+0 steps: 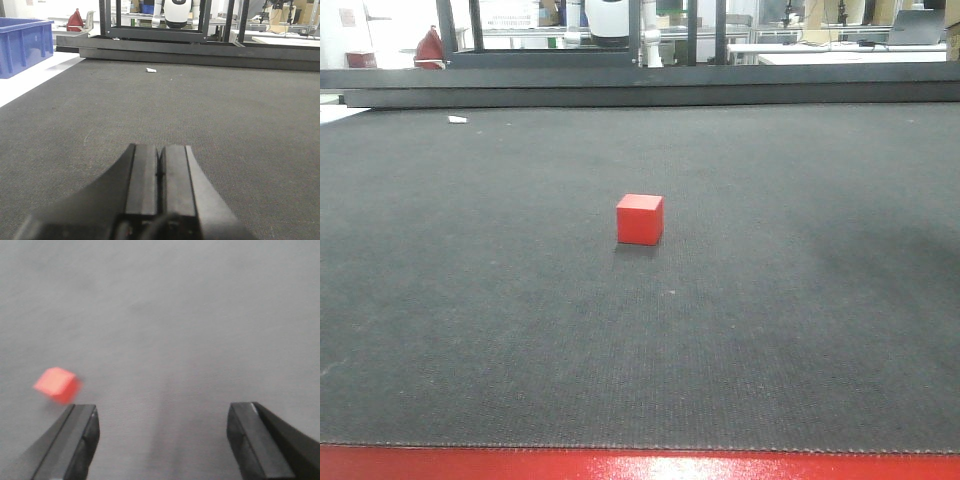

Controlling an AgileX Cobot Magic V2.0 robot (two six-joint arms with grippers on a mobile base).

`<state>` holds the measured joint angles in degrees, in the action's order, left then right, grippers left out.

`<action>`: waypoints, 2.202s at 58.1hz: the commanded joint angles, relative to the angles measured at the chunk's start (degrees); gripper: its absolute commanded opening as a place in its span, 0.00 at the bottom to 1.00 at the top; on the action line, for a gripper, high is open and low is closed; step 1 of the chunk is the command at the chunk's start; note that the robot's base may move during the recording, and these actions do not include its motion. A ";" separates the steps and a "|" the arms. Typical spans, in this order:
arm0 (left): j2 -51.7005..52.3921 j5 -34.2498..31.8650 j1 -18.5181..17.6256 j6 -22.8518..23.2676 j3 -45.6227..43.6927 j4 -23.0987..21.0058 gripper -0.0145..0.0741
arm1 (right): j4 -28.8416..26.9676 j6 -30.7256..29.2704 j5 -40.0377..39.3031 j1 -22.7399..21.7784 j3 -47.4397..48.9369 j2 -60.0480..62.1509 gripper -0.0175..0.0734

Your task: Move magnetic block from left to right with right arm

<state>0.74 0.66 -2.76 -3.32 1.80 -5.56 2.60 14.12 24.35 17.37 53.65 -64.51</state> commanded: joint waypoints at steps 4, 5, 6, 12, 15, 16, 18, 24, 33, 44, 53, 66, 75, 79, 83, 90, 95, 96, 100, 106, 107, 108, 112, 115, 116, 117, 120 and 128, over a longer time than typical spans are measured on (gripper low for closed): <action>0.68 -5.18 -0.01 0.34 0.52 -0.27 0.02 | 1.38 8.80 3.78 6.13 12.83 -9.61 0.88; 0.68 -5.18 -0.01 0.34 0.52 -0.27 0.02 | 1.73 9.93 4.53 6.76 13.99 -10.68 0.88; 0.68 -5.18 -0.01 0.34 0.52 -0.27 0.02 | 2.26 11.72 5.59 7.69 15.76 -12.27 0.88; 0.68 -5.18 -0.01 0.34 0.52 -0.27 0.02 | 5.30 19.66 10.88 11.37 24.03 -19.41 0.88; 0.68 -5.18 -0.01 0.34 0.52 -0.27 0.02 | 7.05 23.08 13.60 12.83 28.01 -22.71 0.88; 0.68 -5.18 -0.01 0.34 0.52 -0.27 0.02 | 7.82 24.45 14.72 13.42 29.64 -24.05 0.88; 0.68 -5.18 -0.01 0.34 0.52 -0.27 0.02 | 8.77 26.17 16.22 14.33 31.76 -25.77 0.88; 0.68 -5.18 -0.01 0.34 0.52 -0.27 0.02 | 12.43 31.47 21.61 16.64 38.74 -31.63 0.88; 0.68 -5.18 -0.01 0.34 0.52 -0.27 0.02 | 14.87 35.28 26.97 19.06 46.15 -38.75 0.88; 0.68 -5.18 -0.01 0.34 0.52 -0.27 0.02 | 15.02 35.52 30.79 20.49 53.38 -46.82 0.88; 0.68 -5.18 -0.01 0.34 0.52 -0.27 0.02 | 15.07 35.52 33.62 20.55 57.31 -51.61 0.88; 0.68 -5.18 -0.01 0.34 0.52 -0.27 0.02 | 15.07 36.74 33.97 20.35 58.36 -55.12 0.88; 0.68 -5.18 -0.01 0.34 0.52 -0.27 0.02 | 15.07 38.96 33.89 19.76 58.36 -56.91 0.88; 0.68 -5.18 -0.01 0.34 0.52 -0.27 0.02 | 15.07 38.96 33.15 19.69 58.36 -57.53 0.88; 0.68 -5.18 -0.01 0.34 0.52 -0.27 0.02 | 15.07 38.96 32.15 19.69 58.36 -58.08 0.88; 0.68 -5.18 -0.01 0.34 0.52 -0.27 0.02 | 15.07 38.96 30.99 19.69 58.36 -59.08 0.85; 0.68 -5.18 -0.01 0.34 0.52 -0.27 0.02 | 15.07 38.96 31.08 19.69 58.36 -59.30 0.76; 0.68 -5.18 -0.01 0.34 0.52 -0.27 0.02 | 15.07 38.91 31.08 19.69 58.36 -59.30 0.73; 0.68 -5.18 -0.01 0.34 0.52 -0.27 0.02 | 15.07 38.86 31.08 19.69 58.36 -59.30 0.59; 0.68 -5.18 -0.01 0.34 0.52 -0.27 0.02 | 15.07 38.67 31.73 19.46 59.07 -59.30 0.44; 0.68 -5.18 -0.01 0.34 0.52 -0.27 0.02 | 15.07 38.50 32.04 19.40 59.25 -59.30 0.42; 0.68 -5.18 -0.01 0.34 0.52 -0.27 0.02 | 15.07 38.22 32.26 19.40 59.64 -59.24 0.41; 0.68 -5.18 -0.01 0.34 0.52 -0.27 0.02 | 15.07 35.55 33.54 19.21 61.04 -58.74 0.41; 0.68 -5.18 -0.01 0.34 0.52 -0.27 0.02 | 15.07 32.30 33.97 18.77 61.94 -58.03 0.41; 0.68 -5.18 -0.01 0.34 0.52 -0.27 0.02 | 15.07 31.37 34.07 18.65 62.14 -57.77 0.41; 0.68 -5.18 -0.01 0.34 0.52 -0.27 0.02 | 15.07 30.37 34.22 18.54 62.28 -57.42 0.41; 0.68 -5.18 -0.01 0.34 0.52 -0.27 0.02 | 14.92 26.58 34.54 17.86 62.22 -55.86 0.41; 0.68 -5.18 -0.01 0.34 0.52 -0.27 0.02 | 14.15 17.56 37.35 15.50 61.66 -51.74 0.41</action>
<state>0.74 0.66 -2.76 -3.32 1.80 -5.56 15.29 37.81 61.43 34.54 113.43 -123.14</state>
